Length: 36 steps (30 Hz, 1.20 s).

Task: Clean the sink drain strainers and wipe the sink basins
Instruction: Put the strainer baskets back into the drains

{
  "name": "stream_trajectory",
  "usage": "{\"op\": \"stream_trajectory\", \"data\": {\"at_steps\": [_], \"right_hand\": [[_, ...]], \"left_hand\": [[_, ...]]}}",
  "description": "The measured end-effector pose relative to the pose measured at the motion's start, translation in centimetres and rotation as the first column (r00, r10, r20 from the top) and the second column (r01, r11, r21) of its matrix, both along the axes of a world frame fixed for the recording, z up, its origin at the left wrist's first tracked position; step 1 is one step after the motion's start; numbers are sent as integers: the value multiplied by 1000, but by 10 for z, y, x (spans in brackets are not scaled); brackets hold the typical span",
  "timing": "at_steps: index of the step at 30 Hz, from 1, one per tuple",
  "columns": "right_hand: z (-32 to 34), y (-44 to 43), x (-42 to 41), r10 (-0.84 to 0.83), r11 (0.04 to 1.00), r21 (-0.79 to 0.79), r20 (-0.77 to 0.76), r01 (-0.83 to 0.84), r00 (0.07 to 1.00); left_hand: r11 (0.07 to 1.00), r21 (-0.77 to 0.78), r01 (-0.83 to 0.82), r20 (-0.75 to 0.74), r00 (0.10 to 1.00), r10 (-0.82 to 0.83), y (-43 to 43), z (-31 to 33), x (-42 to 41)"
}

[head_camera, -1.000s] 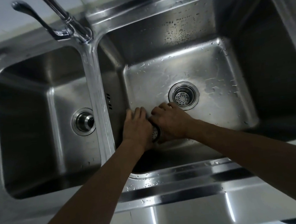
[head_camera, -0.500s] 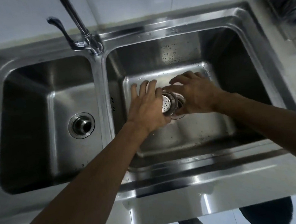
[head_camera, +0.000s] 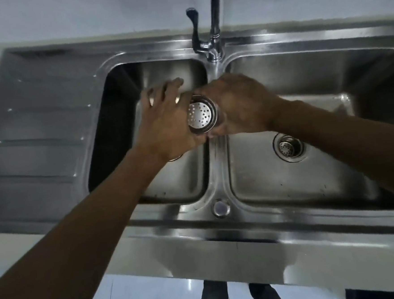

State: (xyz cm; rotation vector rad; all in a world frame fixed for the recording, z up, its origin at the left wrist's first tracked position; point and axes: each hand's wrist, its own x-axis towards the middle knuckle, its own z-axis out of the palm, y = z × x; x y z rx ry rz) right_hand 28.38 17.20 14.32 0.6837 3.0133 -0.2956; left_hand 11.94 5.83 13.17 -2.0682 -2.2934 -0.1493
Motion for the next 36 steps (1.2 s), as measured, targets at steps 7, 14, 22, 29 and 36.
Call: {"op": "stream_trajectory", "data": {"at_steps": [7,14,22,29,36], "right_hand": [[-56,-20,-105,74,995,54,138,-82,988],[-143,-22,-142,4,999,-46,307,11,952],[-176,-26,-154,-90,984,-103,398,143,913],[-189,-34,-156,-203,948,-145,410,284,889],[-193,-33,-152,-233,909,-233,408,347,883]], "left_hand": [[977,-174,-126,29,991,133,-23,-52,-77],[885,-450,-116,140,970,198,-11,-128,-102],[874,-480,-74,251,943,218,-9,-164,-109],[847,-526,-77,206,955,215,-6,-175,-116],[839,-538,-86,158,967,200,-5,-180,-118]]}}
